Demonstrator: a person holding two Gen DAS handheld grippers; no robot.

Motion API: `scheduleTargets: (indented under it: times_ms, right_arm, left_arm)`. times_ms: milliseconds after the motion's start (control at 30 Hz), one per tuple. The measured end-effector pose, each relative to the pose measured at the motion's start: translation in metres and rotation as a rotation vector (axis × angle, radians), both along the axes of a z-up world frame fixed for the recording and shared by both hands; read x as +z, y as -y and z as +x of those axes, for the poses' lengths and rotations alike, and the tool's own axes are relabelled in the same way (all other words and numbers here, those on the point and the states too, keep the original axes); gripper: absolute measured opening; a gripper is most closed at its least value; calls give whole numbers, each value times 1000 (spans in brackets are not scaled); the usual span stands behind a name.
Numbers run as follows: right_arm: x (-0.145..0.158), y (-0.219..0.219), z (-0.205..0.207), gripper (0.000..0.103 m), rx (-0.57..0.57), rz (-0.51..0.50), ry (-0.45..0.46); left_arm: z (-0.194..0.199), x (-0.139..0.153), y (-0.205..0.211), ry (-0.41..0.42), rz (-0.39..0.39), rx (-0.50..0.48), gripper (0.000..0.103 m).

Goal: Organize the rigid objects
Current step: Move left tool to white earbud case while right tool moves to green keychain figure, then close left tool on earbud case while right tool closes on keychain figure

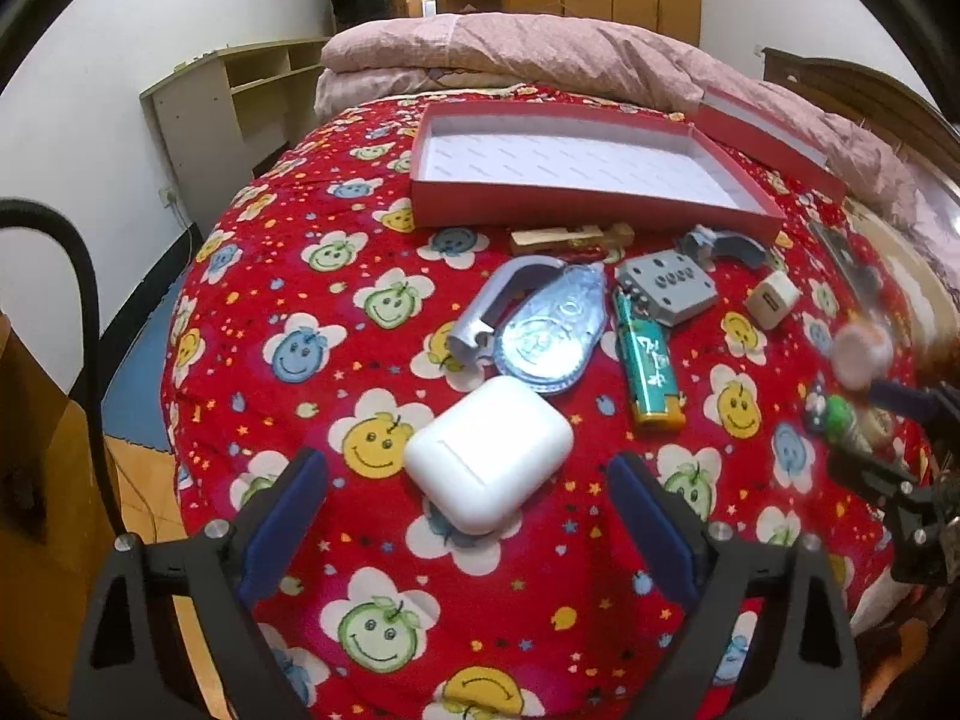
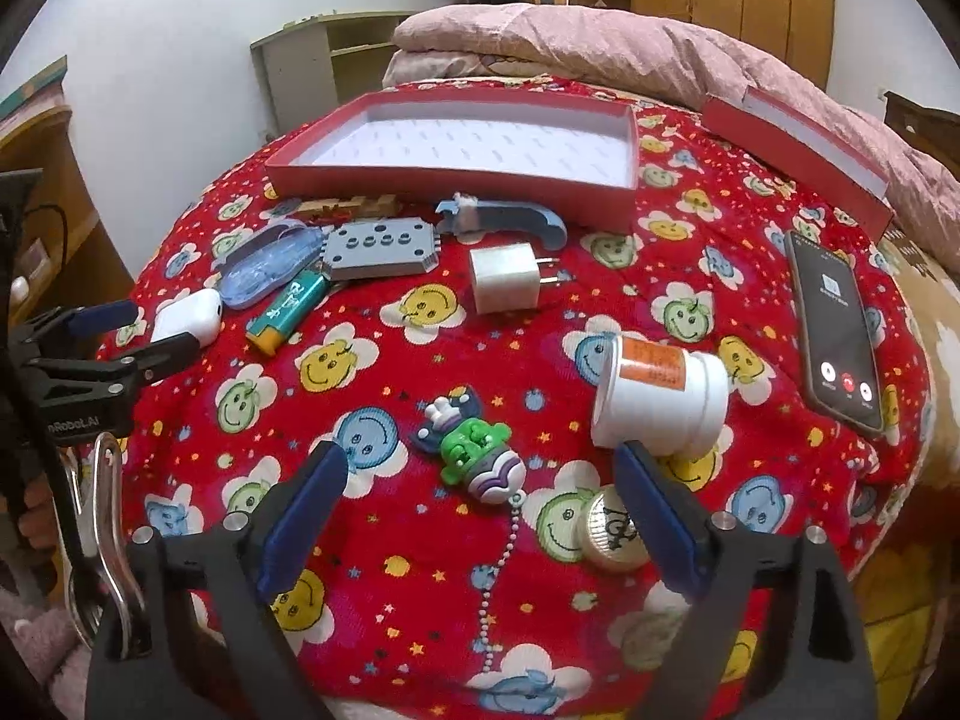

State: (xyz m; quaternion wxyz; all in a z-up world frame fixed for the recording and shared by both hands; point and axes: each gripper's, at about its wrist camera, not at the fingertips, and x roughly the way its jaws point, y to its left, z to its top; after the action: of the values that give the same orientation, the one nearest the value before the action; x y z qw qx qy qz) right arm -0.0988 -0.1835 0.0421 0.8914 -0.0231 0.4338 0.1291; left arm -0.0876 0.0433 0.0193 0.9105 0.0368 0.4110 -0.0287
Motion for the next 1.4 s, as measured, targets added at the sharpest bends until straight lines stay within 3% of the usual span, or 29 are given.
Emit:
scheduleTargets:
  times_ms: [233, 433, 667, 900, 1033, 1133, 1400]
  right_arm:
    - [-4, 4, 3, 89, -13, 4, -4]
    - [-10, 0, 9, 66, -21, -6, -26]
    - [-11, -3, 9, 56, -11, -15, -18]
    - [-11, -6, 6, 45, 3, -23, -5]
    - [-10, -6, 5, 41, 10, -17, -2]
    - [-10, -3, 5, 30, 4, -3, -1]
    - [-9, 0, 5, 30, 9, 12, -4]
  left_arm:
    - [6, -9, -1, -14, -26, 4, 97]
    - [10, -14, -1, -5, -16, -4, 96]
    - [15, -16, -2, -7, -35, -5, 96]
    - [11, -14, 0, -8, -46, -18, 82]
    - [7, -12, 3, 0, -40, -21, 65]
    - [6, -11, 3, -6, -47, -27, 64]
    - [2, -8, 4, -12, -61, -34, 64]
